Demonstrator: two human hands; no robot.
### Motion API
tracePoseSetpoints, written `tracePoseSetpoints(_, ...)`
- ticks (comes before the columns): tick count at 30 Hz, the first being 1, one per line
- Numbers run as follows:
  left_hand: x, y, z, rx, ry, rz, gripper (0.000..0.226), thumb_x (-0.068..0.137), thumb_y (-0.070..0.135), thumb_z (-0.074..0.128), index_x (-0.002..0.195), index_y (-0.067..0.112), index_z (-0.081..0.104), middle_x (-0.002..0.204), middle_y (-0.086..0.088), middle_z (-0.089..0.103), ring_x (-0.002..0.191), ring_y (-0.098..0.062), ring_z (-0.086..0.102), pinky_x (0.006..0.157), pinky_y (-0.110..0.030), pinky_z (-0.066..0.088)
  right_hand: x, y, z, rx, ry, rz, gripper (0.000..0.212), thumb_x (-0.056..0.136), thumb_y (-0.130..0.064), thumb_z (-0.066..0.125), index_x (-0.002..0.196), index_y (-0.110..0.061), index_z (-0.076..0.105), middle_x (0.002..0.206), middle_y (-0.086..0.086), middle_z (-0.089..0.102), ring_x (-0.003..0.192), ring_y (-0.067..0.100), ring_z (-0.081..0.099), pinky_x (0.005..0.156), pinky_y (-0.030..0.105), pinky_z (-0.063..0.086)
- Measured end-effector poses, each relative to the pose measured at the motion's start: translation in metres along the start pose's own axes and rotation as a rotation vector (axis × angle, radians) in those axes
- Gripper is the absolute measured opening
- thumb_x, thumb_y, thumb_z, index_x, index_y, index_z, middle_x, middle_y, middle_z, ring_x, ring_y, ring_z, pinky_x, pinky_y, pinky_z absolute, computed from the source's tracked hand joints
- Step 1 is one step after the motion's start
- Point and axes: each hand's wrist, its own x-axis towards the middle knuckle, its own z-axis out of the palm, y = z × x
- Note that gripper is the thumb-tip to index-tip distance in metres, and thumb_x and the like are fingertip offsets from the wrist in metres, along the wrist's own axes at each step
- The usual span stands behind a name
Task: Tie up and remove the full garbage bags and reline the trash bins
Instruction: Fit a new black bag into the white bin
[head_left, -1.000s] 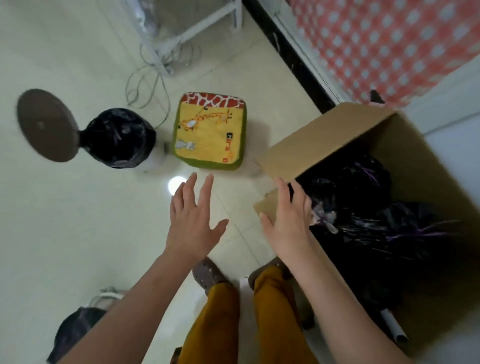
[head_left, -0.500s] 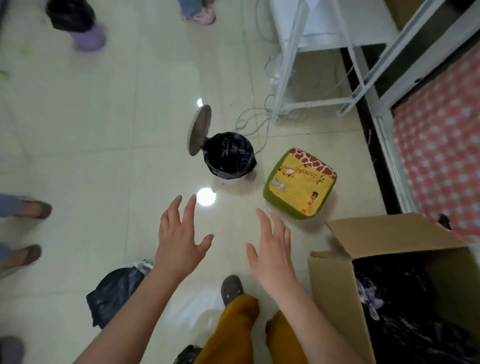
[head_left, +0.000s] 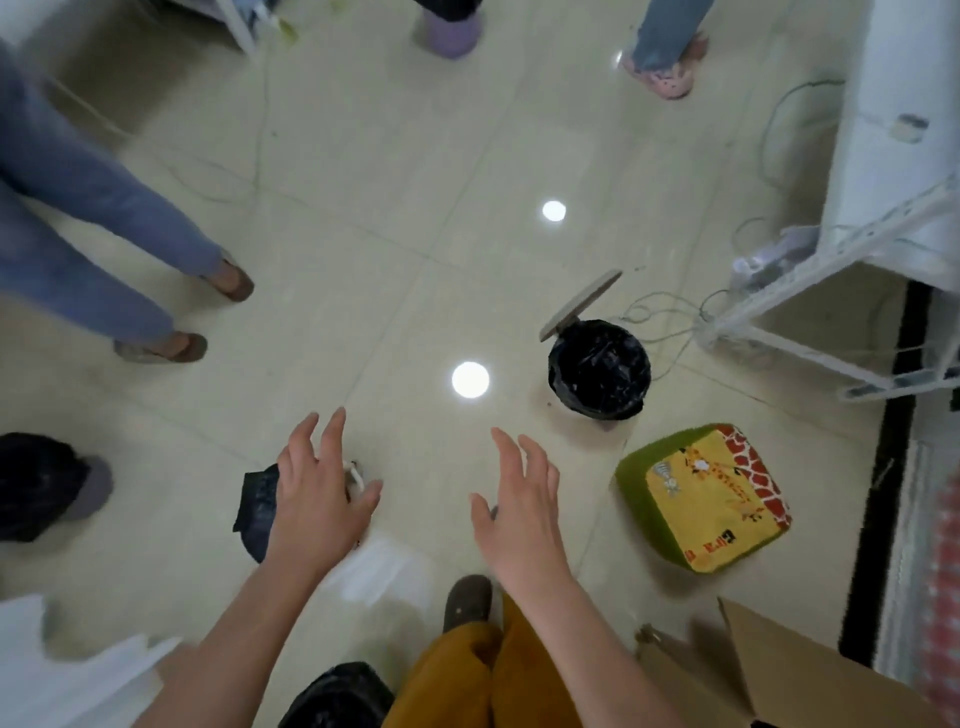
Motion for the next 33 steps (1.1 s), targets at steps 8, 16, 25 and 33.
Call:
tracePoseSetpoints(8, 0.010, -0.119, 0.034, -0.137, 0.128, -0.411, 0.088, 0.078, 0.024, 0.077, 0.150, 0.014, 0.027, 0.148, -0.015, 0.021, 0.133, -0.039, 0.024, 0.111, -0.053, 0.028, 0.089, -0.035, 0.090, -0.184, -0.310, -0.286, 0.069, 0.097, -0.025, 0.055, 0.152, -0.030, 0.014, 0.155, 0.008, 0.016, 0.141, 0.023, 0.016, 0.118, 0.042, 0.026)
tracePoseSetpoints(16, 0.030, -0.237, 0.106, -0.226, 0.111, -0.614, 0.084, 0.083, 0.025, 0.072, 0.151, 0.015, 0.024, 0.150, -0.015, 0.020, 0.135, -0.037, 0.024, 0.108, -0.048, 0.032, 0.150, -0.064, 0.238, -0.338, -0.464, -0.444, 0.065, 0.095, -0.021, 0.057, 0.150, -0.027, 0.023, 0.151, 0.010, 0.026, 0.135, 0.025, 0.024, 0.114, 0.040, 0.031)
tracePoseSetpoints(25, 0.093, -0.382, 0.234, -0.284, -0.084, -0.611, 0.085, 0.090, 0.029, 0.063, 0.154, 0.029, 0.006, 0.156, -0.007, 0.006, 0.140, -0.037, 0.014, 0.110, -0.050, 0.029, 0.200, -0.028, 0.450, -0.457, -0.685, -0.562, 0.066, 0.094, -0.023, 0.059, 0.151, -0.027, 0.027, 0.156, 0.007, 0.021, 0.141, 0.026, 0.023, 0.114, 0.042, 0.033)
tracePoseSetpoints(33, 0.134, -0.455, 0.322, -0.217, -0.208, -0.537, 0.080, 0.094, 0.032, 0.058, 0.148, 0.053, 0.003, 0.158, 0.002, -0.023, 0.143, -0.038, 0.003, 0.111, -0.053, 0.027, 0.226, 0.031, 0.555, -0.684, -0.686, -0.574, 0.068, 0.092, -0.032, 0.060, 0.150, -0.040, 0.024, 0.161, 0.002, -0.016, 0.148, 0.032, -0.007, 0.121, 0.046, 0.015)
